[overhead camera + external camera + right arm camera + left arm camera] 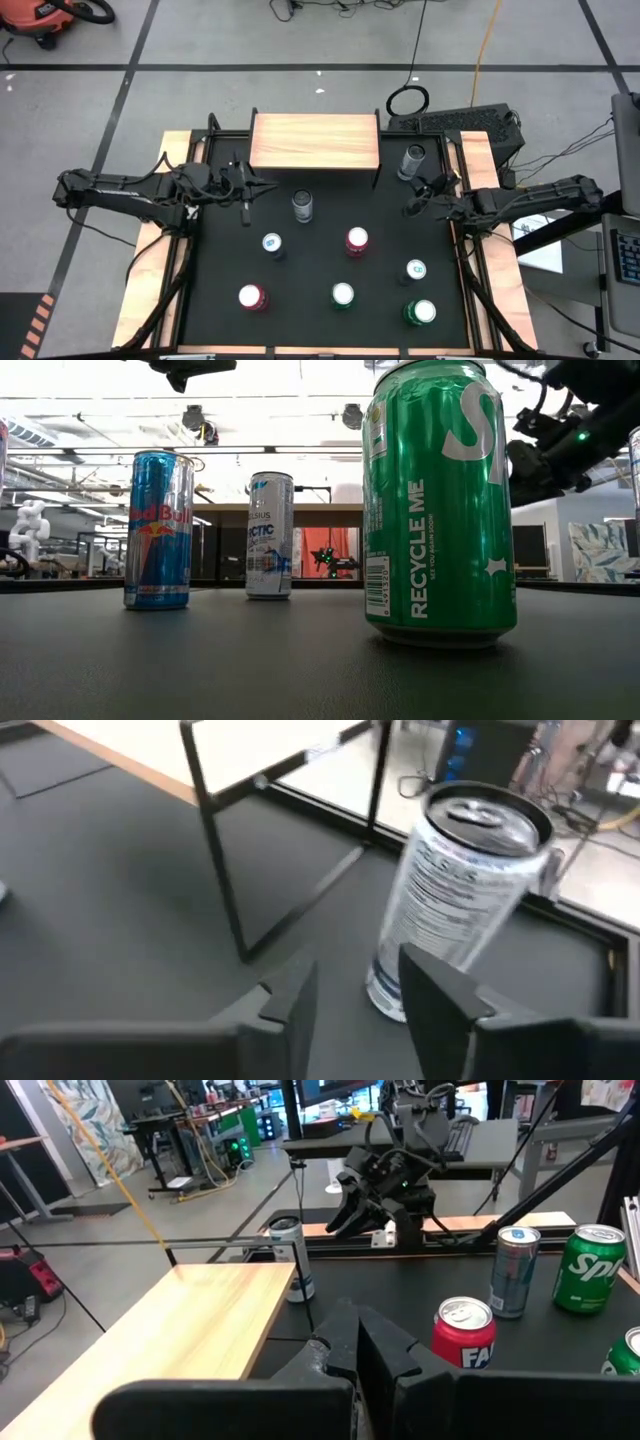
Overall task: Place canned beverage on shelf
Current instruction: Put the right white-blue soda can on the shelf
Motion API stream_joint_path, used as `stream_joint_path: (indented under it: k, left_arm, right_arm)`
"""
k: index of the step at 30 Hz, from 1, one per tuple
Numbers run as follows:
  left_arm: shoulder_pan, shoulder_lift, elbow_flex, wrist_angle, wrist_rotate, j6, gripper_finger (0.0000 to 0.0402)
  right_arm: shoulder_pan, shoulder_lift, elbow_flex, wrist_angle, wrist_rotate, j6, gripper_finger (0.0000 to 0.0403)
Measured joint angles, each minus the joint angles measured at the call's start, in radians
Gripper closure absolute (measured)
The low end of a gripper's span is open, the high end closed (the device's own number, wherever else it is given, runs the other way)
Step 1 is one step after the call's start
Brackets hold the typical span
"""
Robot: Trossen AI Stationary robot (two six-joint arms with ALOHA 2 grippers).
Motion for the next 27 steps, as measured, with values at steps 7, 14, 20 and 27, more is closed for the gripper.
stream_joint_path:
  k: [7,14,20,27]
  left_arm:
    - [0.0,0.0,0.0,0.026,-0.007,-0.005,0.0402]
    - [0.0,0.0,0.0,0.048,-0.008,-0.005,0.0402]
    - [0.0,0.0,0.0,0.049,-0.009,-0.003,0.0402]
    - [0.0,0.0,0.0,0.051,-0.009,0.0,0.0402]
  right_arm:
    - [0.0,0.013,0.0,-0.029,0.037,0.049,0.0175]
    - [0.0,0.052,0.0,-0.025,0.064,0.035,0.007]
    - [0.0,0.103,0.0,0.046,0.15,-0.03,0.0009]
    - [-0.002,0.133,0.0,0.049,0.228,0.035,0.0005]
